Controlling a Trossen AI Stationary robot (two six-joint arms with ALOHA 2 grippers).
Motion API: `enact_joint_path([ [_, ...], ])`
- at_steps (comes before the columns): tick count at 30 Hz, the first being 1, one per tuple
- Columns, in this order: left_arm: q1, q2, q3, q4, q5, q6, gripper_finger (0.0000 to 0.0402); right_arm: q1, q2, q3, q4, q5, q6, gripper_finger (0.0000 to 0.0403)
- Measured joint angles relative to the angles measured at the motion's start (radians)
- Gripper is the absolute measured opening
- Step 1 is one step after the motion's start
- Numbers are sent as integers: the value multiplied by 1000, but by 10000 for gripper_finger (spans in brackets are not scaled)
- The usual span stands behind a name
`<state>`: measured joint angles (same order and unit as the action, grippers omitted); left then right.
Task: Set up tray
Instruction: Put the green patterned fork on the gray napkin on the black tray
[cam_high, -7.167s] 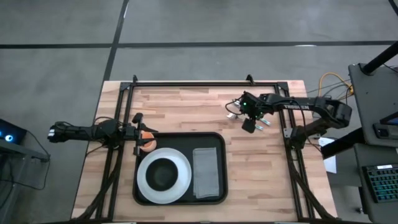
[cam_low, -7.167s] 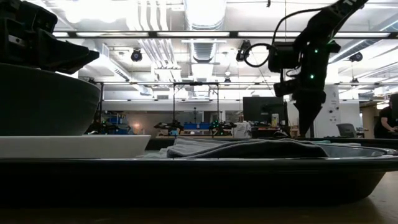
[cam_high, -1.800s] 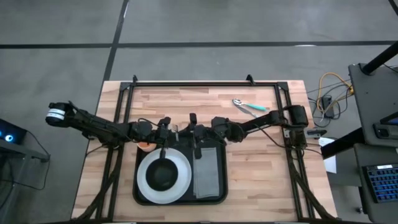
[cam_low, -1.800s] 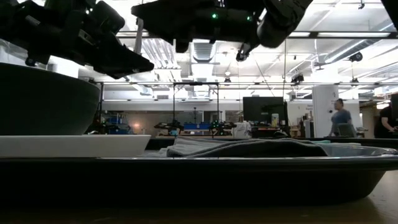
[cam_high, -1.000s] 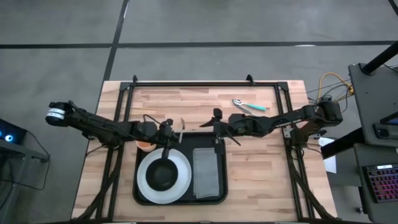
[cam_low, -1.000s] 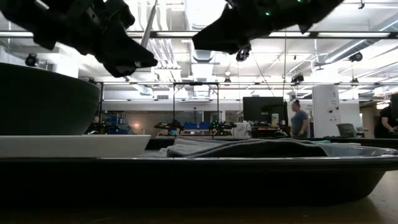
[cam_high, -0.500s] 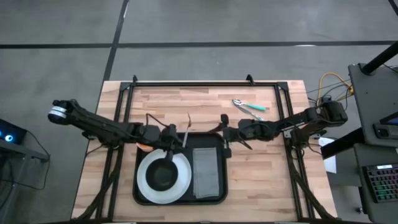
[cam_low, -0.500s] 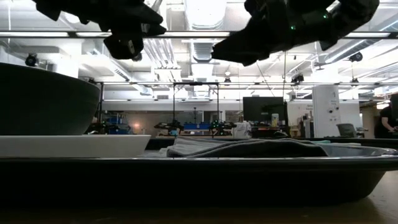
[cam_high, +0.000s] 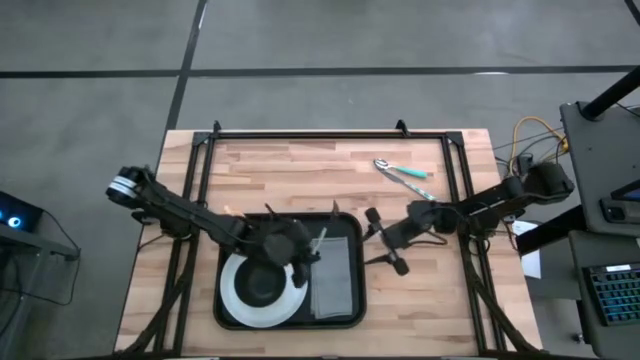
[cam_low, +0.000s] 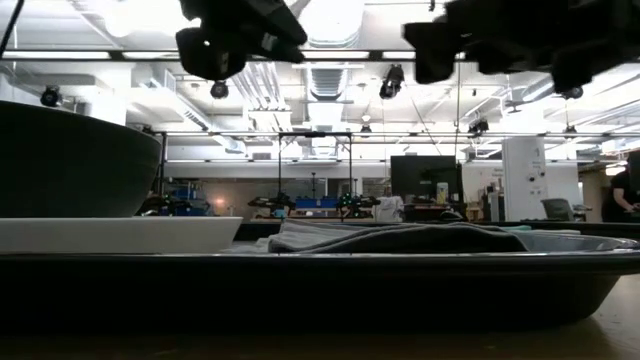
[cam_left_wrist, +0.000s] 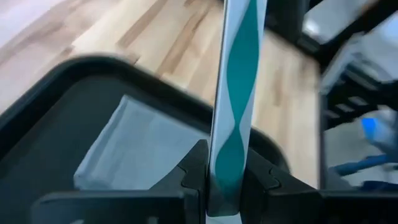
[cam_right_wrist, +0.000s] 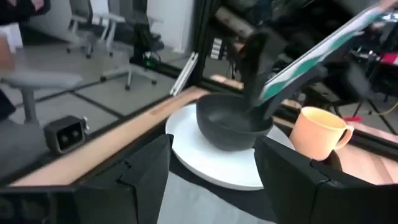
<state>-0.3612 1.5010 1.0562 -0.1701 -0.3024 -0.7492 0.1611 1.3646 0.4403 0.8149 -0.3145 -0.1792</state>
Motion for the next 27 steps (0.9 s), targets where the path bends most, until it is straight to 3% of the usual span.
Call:
enact_joint_path([
  [4,-25,92,113,-122,-47,-131,33,20,-92,-99,-1,9,-15,221],
  [11,-28,224,219,-185,-33,-393,33,105,-225,-242,-4,179,-60,221],
  [19,-52,360,367,-239,-9,-603,33,123,-318,-282,1,194,-63,221],
  [27,-95,508,647,-586,-17,-778,33,130,-331,-313,-27,183,-71,221],
])
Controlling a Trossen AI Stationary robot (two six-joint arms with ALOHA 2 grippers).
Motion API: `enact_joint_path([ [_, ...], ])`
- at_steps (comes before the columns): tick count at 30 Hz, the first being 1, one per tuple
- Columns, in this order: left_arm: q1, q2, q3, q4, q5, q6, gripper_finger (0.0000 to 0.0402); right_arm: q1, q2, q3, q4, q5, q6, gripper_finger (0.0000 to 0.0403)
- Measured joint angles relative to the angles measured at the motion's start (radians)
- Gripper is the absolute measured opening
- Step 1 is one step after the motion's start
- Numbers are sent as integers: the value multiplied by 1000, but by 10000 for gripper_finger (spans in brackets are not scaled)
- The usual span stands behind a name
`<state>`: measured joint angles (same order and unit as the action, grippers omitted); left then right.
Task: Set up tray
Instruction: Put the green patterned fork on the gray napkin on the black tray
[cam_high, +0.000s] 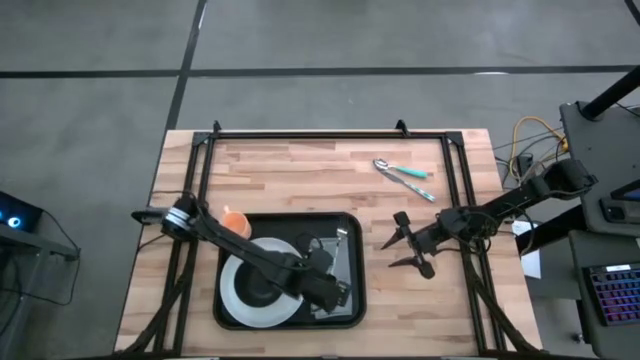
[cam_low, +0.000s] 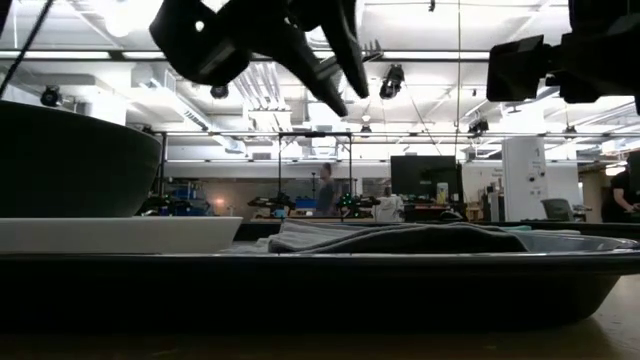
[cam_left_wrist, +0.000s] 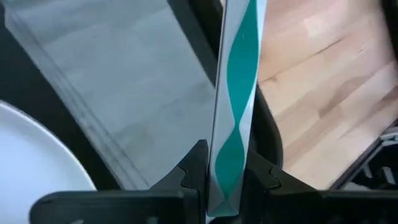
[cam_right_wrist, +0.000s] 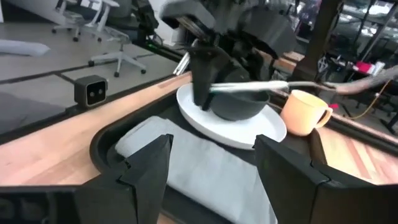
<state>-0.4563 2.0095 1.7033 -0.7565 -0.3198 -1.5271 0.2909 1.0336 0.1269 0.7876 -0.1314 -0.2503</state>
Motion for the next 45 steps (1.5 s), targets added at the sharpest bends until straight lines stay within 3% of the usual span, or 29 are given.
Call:
enact_joint_path([
  [5,-24,86,130,-86,0,-79,33,19,1,-4,-2,-5,7,221],
  [9,-44,135,164,-130,22,-147,33,69,2,-5,-6,-8,3,221],
  [18,-82,148,129,-108,39,-317,33,149,2,15,-20,-7,-19,221],
  [45,-78,146,78,-41,92,-390,38,150,2,15,-29,0,-12,221],
])
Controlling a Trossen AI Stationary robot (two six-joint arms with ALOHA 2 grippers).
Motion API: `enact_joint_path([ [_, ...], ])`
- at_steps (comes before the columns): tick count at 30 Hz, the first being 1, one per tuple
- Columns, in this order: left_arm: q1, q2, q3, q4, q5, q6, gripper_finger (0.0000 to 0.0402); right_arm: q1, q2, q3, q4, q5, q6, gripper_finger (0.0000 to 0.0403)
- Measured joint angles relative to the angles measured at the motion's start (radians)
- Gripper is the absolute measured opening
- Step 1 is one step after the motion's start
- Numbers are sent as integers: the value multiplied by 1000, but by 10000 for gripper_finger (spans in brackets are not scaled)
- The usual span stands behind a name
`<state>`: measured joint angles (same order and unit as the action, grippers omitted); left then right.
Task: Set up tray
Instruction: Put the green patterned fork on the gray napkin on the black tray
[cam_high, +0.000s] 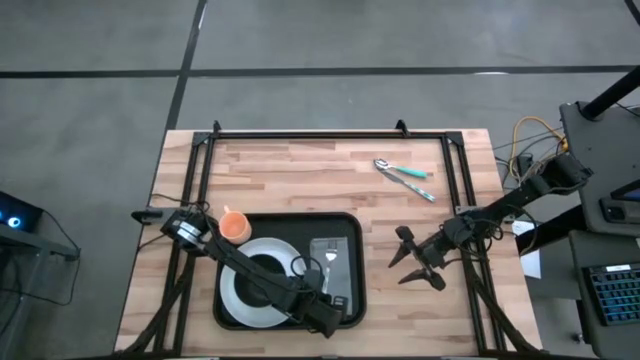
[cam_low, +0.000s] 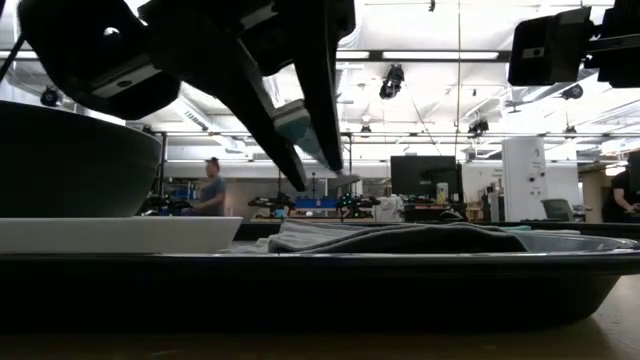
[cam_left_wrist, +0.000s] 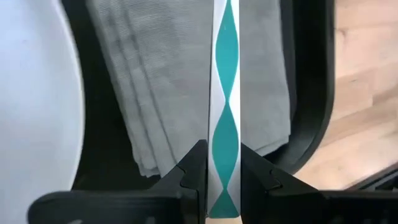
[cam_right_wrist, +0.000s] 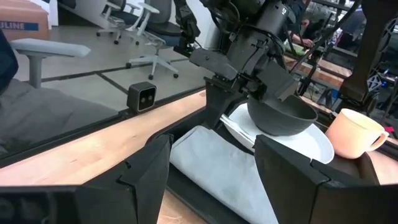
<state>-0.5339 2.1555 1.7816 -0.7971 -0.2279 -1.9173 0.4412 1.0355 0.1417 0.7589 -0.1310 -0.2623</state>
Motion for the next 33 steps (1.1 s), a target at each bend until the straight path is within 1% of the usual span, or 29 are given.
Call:
enact_joint_path([
  [3,0,0,-7,1,0,-22,35,0,0,0,0,0,0,221],
  [8,0,0,-20,2,-1,-61,41,0,0,0,0,0,0,221],
  [12,0,0,-28,1,-2,-103,35,0,0,0,0,0,0,221],
  [17,0,0,-31,5,-2,-113,35,0,0,0,0,0,0,221],
  [20,-4,0,-45,6,-2,-145,37,0,0,0,0,0,0,221],
  [24,-5,0,-64,27,-2,-150,38,0,0,0,0,0,0,221],
  [27,-5,0,-76,78,-6,-134,40,0,0,0,0,0,0,221],
  [33,-5,-1,-84,107,-12,-110,58,0,0,0,0,0,0,221],
])
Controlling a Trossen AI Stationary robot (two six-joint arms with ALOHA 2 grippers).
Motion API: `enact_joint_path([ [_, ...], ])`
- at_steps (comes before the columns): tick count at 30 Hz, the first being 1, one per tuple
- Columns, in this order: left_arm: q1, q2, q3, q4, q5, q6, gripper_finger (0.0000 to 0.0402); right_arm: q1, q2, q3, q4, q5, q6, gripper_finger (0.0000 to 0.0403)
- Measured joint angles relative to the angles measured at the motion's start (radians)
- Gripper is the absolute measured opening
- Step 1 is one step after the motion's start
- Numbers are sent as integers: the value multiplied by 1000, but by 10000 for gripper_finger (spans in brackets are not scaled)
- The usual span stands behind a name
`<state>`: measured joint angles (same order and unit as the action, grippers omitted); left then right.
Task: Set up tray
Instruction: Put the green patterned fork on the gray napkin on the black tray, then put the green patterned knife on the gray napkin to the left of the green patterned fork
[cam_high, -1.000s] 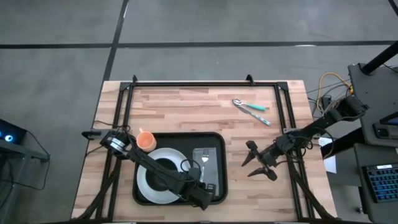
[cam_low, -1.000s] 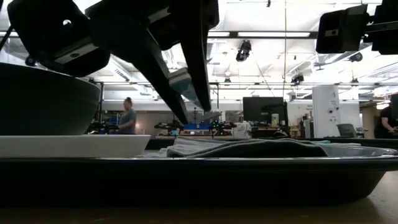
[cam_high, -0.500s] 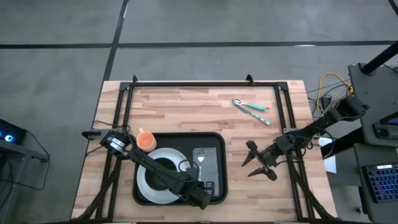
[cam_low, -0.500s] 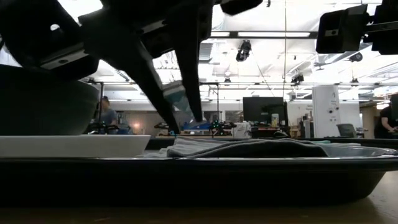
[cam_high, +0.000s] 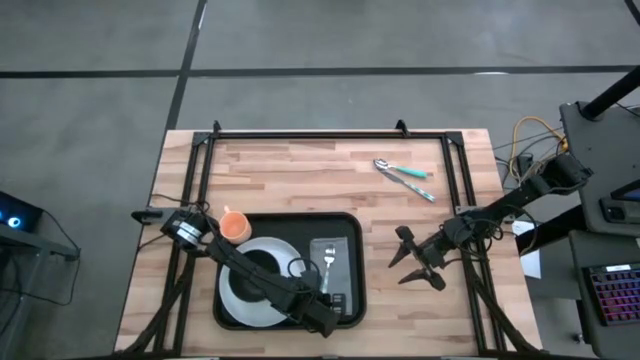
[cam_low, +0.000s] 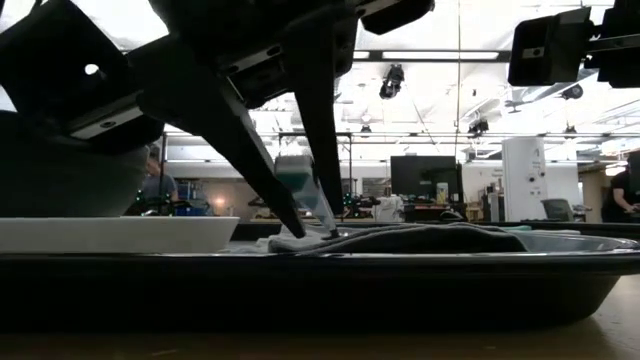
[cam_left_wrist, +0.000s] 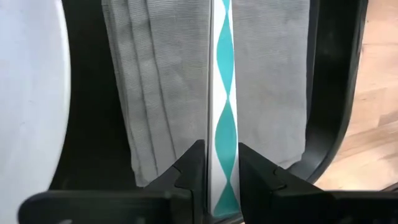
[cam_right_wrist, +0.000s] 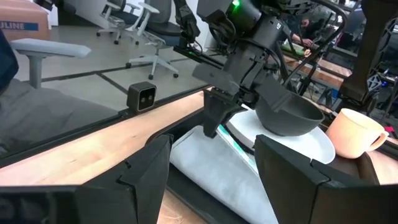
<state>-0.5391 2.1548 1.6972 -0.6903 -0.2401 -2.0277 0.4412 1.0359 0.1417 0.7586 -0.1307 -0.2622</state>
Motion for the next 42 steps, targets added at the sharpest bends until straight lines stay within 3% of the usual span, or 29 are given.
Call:
enact_joint_path([
  [30,12,0,-9,90,-55,52,68,0,0,0,-17,0,4,221],
  [34,20,0,-9,97,-56,57,89,0,0,0,-20,0,3,221],
  [42,21,0,-9,140,-109,119,168,0,0,0,-22,0,2,221],
])
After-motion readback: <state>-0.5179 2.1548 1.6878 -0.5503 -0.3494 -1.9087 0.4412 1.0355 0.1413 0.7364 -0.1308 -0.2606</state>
